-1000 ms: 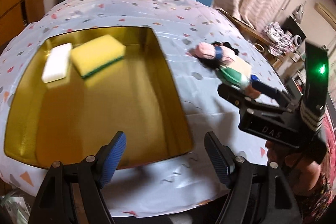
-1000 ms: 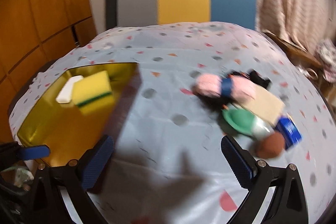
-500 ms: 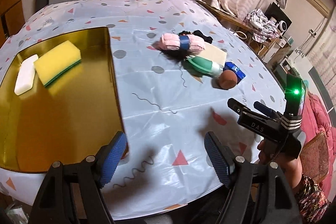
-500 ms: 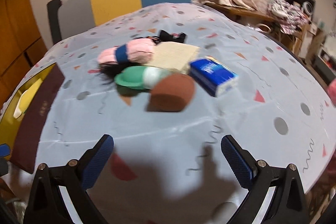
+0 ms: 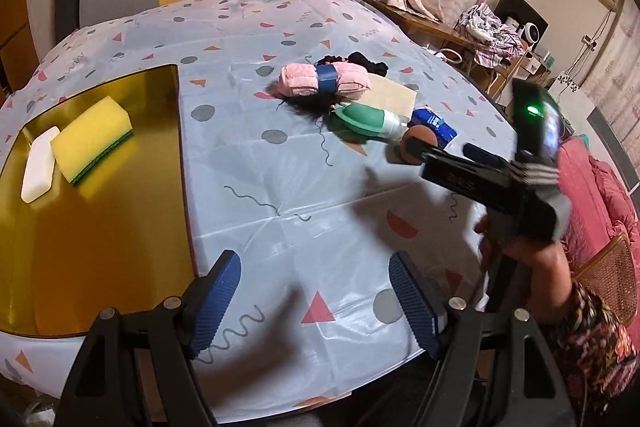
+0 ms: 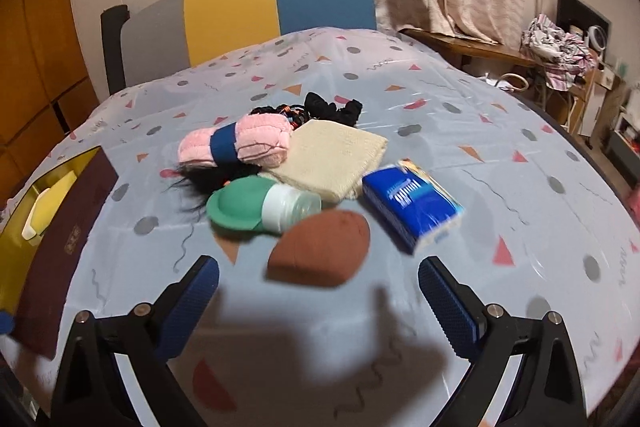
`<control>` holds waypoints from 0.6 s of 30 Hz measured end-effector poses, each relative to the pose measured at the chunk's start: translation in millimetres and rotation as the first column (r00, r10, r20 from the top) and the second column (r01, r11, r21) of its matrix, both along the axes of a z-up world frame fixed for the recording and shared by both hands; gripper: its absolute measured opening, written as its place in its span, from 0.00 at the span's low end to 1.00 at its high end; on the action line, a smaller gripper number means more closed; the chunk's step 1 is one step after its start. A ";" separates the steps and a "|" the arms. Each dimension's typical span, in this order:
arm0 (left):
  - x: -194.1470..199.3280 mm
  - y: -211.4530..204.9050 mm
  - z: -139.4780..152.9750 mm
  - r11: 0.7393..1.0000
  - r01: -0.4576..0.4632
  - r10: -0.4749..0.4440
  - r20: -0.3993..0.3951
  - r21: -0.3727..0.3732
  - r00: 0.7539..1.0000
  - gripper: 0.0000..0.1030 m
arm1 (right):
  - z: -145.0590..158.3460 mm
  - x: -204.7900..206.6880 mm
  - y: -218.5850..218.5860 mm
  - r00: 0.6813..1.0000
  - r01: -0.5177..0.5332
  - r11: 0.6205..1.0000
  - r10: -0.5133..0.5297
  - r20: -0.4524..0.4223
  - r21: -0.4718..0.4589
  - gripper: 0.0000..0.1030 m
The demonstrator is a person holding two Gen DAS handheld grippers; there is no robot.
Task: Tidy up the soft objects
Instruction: 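Move the right tool to the brown makeup sponge and grasp it, then grasp the green-capped bottle with the left tool while the right holds the brown sponge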
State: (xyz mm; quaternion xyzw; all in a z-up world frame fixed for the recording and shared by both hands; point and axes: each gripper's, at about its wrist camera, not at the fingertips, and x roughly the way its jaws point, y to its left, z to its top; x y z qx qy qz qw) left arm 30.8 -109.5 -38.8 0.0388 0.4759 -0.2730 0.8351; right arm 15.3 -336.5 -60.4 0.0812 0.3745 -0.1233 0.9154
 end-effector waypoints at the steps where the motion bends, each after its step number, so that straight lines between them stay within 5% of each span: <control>1: -0.2 0.0 0.1 1.000 0.000 0.000 0.001 0.001 1.000 0.75 | -3.1 6.9 -2.5 1.000 -0.001 1.000 0.001 -0.011 -0.004 0.94; 6: 1.1 -7.2 3.7 1.000 0.004 -0.004 0.013 0.012 1.000 0.75 | -13.9 21.5 -10.9 1.000 -0.012 1.000 0.011 -0.029 -0.025 0.81; 11: 10.0 -19.0 5.5 1.000 0.007 -0.007 0.015 0.029 1.000 0.75 | -23.0 24.2 -18.5 0.999 -0.030 0.997 0.032 -0.024 0.065 0.61; 18: 36.8 -44.8 1.7 0.999 0.021 -0.020 -0.016 0.037 1.000 0.75 | -15.0 8.8 -14.9 0.998 0.009 1.000 -0.011 0.061 0.029 0.55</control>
